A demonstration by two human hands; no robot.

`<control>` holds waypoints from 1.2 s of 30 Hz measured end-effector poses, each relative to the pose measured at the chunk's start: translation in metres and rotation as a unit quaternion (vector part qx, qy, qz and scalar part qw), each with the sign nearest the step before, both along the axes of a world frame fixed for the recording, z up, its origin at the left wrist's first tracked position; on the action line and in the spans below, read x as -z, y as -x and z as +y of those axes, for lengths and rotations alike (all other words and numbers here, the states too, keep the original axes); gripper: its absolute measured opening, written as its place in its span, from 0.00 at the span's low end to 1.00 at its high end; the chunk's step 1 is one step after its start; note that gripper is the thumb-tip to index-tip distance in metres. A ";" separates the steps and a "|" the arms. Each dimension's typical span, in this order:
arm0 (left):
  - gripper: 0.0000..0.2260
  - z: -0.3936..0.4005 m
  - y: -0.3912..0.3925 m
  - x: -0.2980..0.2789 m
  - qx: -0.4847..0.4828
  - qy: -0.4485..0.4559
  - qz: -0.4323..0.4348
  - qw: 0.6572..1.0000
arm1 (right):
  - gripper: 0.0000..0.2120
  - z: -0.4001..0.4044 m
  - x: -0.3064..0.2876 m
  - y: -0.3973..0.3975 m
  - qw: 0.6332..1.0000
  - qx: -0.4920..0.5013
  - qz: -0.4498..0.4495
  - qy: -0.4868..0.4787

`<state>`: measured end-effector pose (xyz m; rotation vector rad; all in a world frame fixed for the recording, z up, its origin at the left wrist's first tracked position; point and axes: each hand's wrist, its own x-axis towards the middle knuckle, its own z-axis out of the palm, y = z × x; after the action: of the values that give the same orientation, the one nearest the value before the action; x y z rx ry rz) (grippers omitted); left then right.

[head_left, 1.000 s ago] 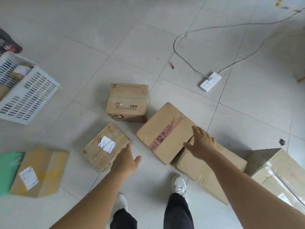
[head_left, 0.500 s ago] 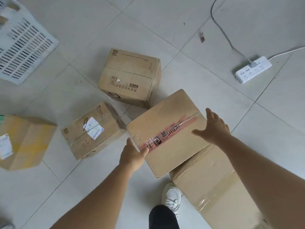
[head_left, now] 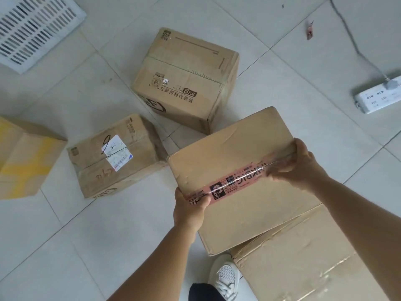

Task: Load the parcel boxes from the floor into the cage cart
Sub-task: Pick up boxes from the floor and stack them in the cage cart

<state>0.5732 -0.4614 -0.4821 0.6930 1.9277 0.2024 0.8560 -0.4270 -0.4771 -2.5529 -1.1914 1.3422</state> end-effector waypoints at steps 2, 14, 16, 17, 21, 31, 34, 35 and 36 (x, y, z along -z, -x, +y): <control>0.30 -0.001 0.001 0.003 -0.018 -0.010 -0.011 1.000 | 0.54 0.001 -0.002 0.002 1.000 0.002 -0.008 -0.005; 0.16 -0.019 0.078 -0.118 -0.025 -0.117 0.004 0.993 | 0.41 -0.029 -0.116 0.070 0.996 0.027 0.021 -0.087; 0.14 -0.026 0.096 -0.151 -0.033 -0.134 -0.005 0.990 | 0.41 -0.036 -0.151 0.087 0.995 0.021 0.014 -0.099; 0.13 -0.030 0.105 -0.167 -0.036 -0.142 -0.009 0.989 | 0.41 -0.040 -0.170 0.096 0.994 0.017 0.009 -0.106; 0.20 -0.047 0.144 -0.240 -0.037 -0.193 -0.019 0.980 | 0.41 -0.058 -0.247 0.135 0.989 0.002 0.002 -0.148; 0.24 -0.099 0.271 -0.424 -0.079 -0.328 -0.004 0.941 | 0.35 -0.106 -0.423 0.261 0.967 -0.011 0.052 -0.248; 0.27 -0.110 0.307 -0.462 -0.098 -0.342 0.007 0.934 | 0.34 -0.109 -0.461 0.297 0.962 -0.029 0.075 -0.261; 0.23 -0.116 0.322 -0.477 -0.106 -0.353 0.009 0.930 | 0.34 -0.111 -0.476 0.312 0.959 -0.040 0.079 -0.269; 0.18 -0.123 0.336 -0.492 -0.114 -0.364 0.010 0.924 | 0.34 -0.112 -0.491 0.327 0.956 -0.051 0.081 -0.276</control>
<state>0.2377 -0.5840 0.0104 0.9402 1.9374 1.1005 0.5292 -0.5386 0.0140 -1.9808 -1.4322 1.0173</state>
